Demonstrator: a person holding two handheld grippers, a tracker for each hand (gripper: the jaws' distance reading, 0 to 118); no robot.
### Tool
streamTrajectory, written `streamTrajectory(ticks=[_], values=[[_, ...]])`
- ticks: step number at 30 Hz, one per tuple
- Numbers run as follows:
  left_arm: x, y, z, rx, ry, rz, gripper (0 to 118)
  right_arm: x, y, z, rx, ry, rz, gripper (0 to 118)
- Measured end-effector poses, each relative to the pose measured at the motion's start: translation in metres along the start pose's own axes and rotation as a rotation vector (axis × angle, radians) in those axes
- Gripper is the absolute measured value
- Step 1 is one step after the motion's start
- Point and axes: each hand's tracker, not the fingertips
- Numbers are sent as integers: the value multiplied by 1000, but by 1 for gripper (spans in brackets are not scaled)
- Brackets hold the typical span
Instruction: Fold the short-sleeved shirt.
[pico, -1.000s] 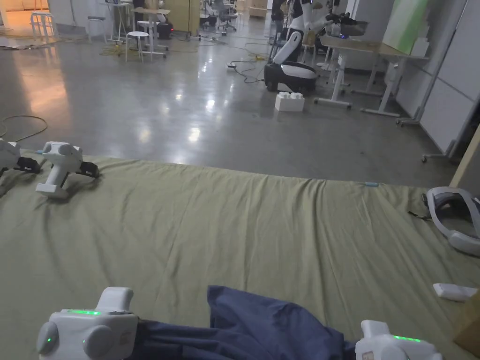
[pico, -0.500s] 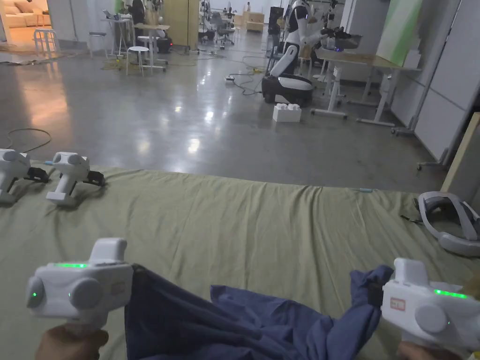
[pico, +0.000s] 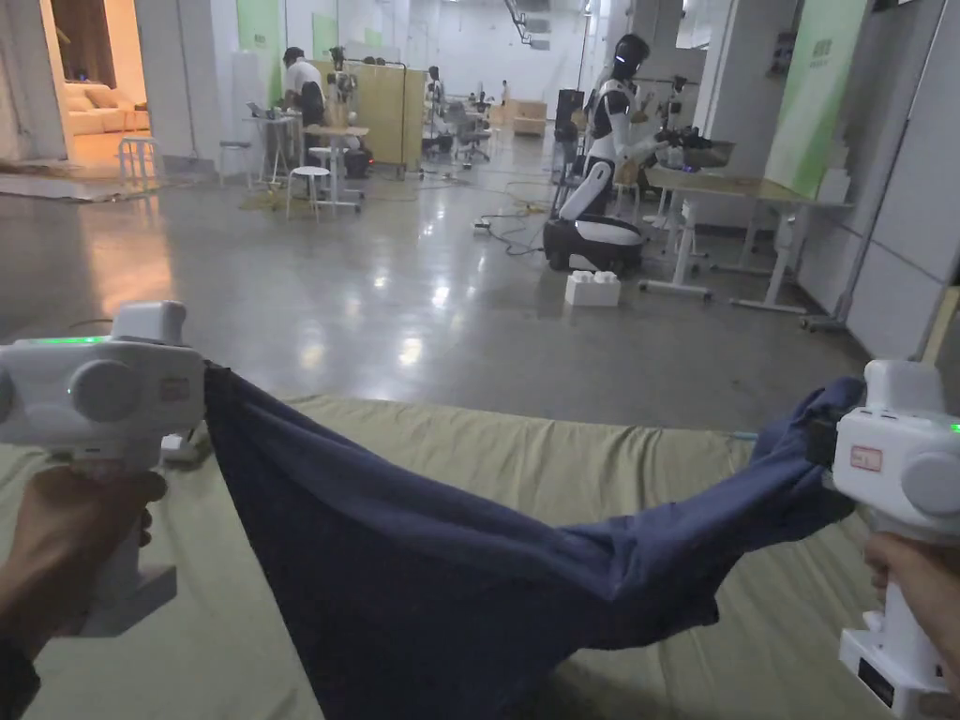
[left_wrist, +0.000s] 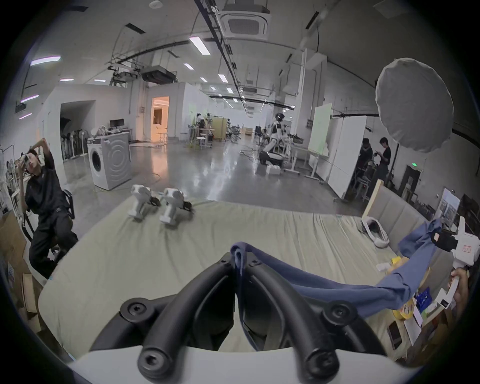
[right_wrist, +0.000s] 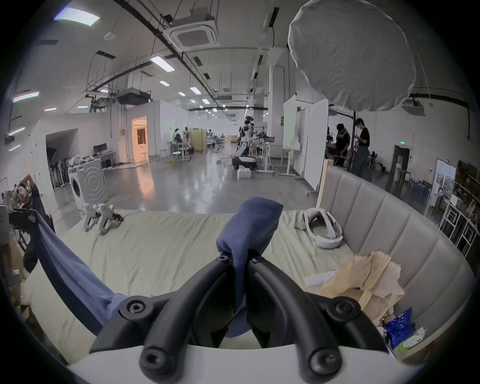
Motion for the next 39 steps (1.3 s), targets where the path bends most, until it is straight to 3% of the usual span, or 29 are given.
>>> streamTrajectory(ticks=[7, 14, 26, 39], values=[[-21, 38, 8, 38, 62, 42, 7, -12, 42, 0, 48, -11, -4, 9], [-39, 26, 4, 26, 90, 74, 7, -14, 40, -12, 46, -32, 16, 9], [-57, -108, 3, -129, 87, 67, 7, -6, -81, -16, -106, -37, 60, 9], [-61, -233, 63, -304, 80, 17, 7, 3, -207, 58, -283, -55, 117, 9]])
